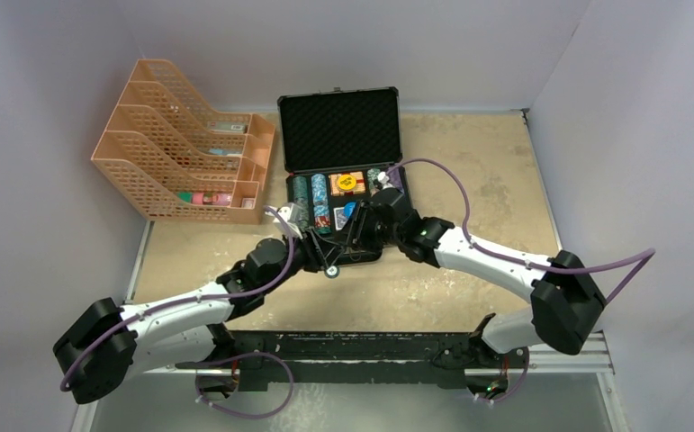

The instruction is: Pack up texas hold em set

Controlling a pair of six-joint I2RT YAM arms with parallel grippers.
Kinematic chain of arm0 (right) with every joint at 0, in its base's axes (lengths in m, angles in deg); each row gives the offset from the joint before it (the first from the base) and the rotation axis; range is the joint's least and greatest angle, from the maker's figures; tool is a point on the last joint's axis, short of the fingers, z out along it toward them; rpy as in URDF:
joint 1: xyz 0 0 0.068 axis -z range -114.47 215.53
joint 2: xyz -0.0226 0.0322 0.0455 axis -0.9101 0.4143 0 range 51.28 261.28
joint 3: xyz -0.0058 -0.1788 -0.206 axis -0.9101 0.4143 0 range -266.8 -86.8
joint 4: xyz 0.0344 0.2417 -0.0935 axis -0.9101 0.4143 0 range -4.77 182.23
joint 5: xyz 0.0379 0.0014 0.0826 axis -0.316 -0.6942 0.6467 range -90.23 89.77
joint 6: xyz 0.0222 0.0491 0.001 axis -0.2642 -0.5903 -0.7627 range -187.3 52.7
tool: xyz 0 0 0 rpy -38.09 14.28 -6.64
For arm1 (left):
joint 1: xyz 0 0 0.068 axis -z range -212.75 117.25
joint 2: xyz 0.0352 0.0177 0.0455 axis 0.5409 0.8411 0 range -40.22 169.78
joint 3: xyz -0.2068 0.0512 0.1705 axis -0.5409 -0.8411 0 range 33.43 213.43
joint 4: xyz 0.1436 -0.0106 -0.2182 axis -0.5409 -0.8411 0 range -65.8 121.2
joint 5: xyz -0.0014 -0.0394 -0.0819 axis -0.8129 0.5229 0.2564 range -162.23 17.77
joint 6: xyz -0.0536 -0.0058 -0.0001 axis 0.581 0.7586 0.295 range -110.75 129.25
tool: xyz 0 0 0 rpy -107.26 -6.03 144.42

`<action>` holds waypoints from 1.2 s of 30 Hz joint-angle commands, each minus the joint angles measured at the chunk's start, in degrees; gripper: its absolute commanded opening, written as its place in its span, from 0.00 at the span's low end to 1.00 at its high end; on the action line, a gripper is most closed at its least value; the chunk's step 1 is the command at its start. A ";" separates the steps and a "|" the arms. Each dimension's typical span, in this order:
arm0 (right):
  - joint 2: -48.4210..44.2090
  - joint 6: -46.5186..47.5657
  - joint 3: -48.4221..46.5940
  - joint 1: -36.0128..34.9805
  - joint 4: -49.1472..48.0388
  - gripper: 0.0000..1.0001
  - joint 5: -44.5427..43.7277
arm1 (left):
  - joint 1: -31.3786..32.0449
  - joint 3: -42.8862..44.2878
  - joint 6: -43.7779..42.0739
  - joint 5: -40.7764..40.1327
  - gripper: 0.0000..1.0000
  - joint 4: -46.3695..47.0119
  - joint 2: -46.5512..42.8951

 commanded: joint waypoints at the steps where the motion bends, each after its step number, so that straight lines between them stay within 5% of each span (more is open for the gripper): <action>1: -2.39 -1.93 0.48 0.28 -3.35 0.47 0.90 | 0.27 -0.46 0.93 -4.80 0.37 5.98 -0.37; 6: -2.20 -2.20 1.06 0.37 -4.12 0.46 1.65 | 0.27 0.47 1.18 -2.68 0.24 5.50 1.38; 11: -1.67 -1.84 0.95 0.53 -4.37 0.48 1.72 | 0.35 1.13 -0.08 -2.02 0.00 4.99 1.37; 20: -8.81 -0.03 3.10 8.66 -0.90 0.72 -3.52 | 0.36 13.73 -22.65 -3.21 0.00 -20.03 0.78; 30: -16.96 2.32 7.76 18.71 1.40 0.73 -2.09 | 0.36 26.81 -52.03 0.49 0.00 -38.78 9.10; 36: -20.75 2.11 11.38 20.53 1.35 0.72 -2.01 | 0.21 31.73 -59.83 1.41 0.00 -46.35 15.84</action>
